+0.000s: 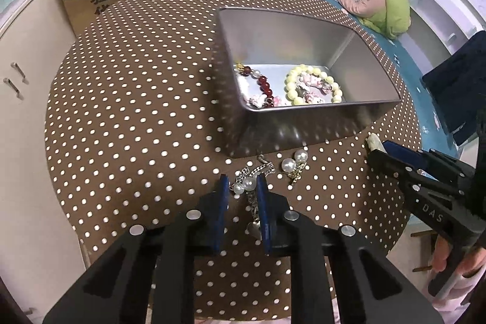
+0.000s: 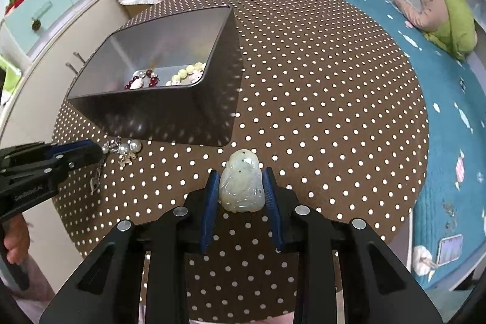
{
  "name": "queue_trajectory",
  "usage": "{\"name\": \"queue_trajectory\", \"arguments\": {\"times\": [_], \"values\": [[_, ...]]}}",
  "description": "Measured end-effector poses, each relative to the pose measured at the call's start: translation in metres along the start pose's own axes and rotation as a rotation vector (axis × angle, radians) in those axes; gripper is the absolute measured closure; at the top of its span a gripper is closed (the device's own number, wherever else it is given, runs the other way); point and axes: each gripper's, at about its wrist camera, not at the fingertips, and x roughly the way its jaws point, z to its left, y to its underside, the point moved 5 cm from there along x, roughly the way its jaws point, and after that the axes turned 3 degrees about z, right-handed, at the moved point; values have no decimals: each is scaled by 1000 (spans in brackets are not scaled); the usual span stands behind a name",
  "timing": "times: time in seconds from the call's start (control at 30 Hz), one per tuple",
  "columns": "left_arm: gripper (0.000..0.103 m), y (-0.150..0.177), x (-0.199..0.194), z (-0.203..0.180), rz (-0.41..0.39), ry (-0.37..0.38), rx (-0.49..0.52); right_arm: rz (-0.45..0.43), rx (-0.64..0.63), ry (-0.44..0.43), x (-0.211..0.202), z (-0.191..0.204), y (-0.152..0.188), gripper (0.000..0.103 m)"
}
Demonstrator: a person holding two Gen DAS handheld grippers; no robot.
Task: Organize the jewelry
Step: 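Grasp the pearl keychain with the left gripper while the right grasps the jade pendant, then carry both pieces over the silver tin and release them inside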
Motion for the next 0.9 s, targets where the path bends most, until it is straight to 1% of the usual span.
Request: {"name": "queue_trajectory", "arguments": {"times": [0.2,0.43,0.47,0.5,0.57,0.63,0.77,0.83,0.87,0.9], "values": [[86,0,-25,10,-50,0,-29,-5,17,-3,-2,-6,0,73],[86,-3,-50,17,-104,2,-33,-42,22,-3,-17,-13,-3,73],[86,-3,-51,17,-106,0,-34,-46,21,-3,-19,-13,-3,74],[86,-3,-52,18,-107,-1,-35,-49,21,-9,-20,-13,-3,82],[86,-6,-53,16,-109,4,-34,-54,20,-21,-24,-13,-3,82],[86,-4,-57,19,-114,8,-29,-56,19,-13,-25,-13,-3,82],[86,-7,-60,14,-122,8,-24,-53,8,1,-25,-16,0,82],[86,-6,-60,13,-122,7,-24,-57,40,9,-25,-18,2,76],[86,-6,-60,14,-121,6,-26,-51,55,6,-25,-19,3,69],[86,-6,-60,15,-119,6,-31,-47,68,9,-25,-21,3,45]]}}
